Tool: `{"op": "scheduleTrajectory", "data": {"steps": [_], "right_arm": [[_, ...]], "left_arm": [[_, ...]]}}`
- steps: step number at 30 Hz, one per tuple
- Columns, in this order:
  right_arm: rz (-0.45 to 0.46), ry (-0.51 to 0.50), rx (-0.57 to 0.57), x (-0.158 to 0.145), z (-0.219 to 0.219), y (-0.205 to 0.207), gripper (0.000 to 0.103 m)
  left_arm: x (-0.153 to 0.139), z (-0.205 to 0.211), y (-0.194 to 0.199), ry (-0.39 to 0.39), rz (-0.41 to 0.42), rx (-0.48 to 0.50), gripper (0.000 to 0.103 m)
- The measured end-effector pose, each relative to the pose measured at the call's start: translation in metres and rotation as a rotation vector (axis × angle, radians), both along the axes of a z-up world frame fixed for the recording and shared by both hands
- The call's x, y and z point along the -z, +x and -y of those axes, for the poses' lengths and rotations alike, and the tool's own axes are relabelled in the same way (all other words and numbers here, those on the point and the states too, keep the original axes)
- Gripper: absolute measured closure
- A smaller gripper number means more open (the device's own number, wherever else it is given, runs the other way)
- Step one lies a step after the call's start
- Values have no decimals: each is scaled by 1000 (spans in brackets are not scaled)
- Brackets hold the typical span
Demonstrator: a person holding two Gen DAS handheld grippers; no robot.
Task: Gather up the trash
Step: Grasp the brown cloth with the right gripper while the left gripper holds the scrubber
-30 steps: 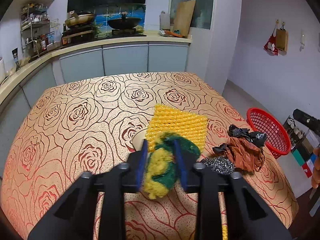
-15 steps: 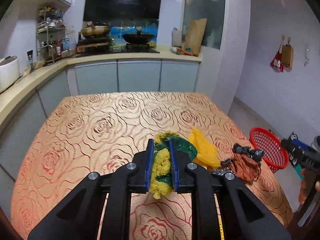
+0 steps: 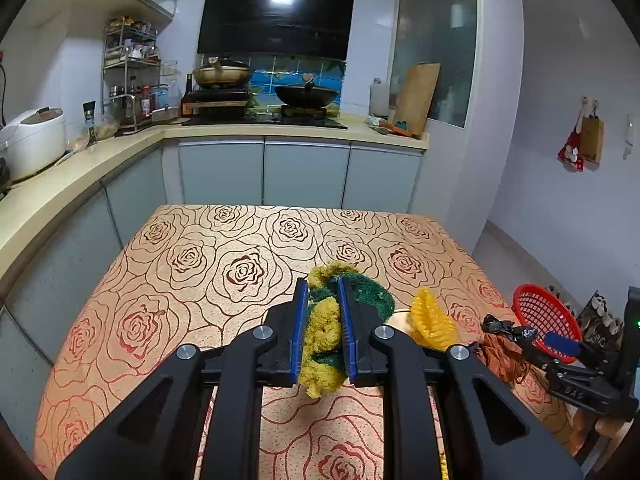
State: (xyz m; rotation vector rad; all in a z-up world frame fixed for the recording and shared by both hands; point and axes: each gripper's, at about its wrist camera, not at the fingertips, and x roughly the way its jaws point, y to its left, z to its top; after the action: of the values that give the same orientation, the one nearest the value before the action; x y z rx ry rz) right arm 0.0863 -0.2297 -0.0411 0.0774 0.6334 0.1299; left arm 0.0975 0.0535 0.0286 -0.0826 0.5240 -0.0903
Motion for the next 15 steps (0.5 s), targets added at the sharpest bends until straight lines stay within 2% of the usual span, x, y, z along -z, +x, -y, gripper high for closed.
{"op": "scheduleTrajectory", "data": {"steps": [6,15], "right_arm": [[-43,1,-33,10,-10,15,59],[-74,-10,-31,22,-14,23,65]], "left_arm": [[4,-6,3,-9,-12,-13,88],[9,-10,6,-12,-25,-22,88]]}}
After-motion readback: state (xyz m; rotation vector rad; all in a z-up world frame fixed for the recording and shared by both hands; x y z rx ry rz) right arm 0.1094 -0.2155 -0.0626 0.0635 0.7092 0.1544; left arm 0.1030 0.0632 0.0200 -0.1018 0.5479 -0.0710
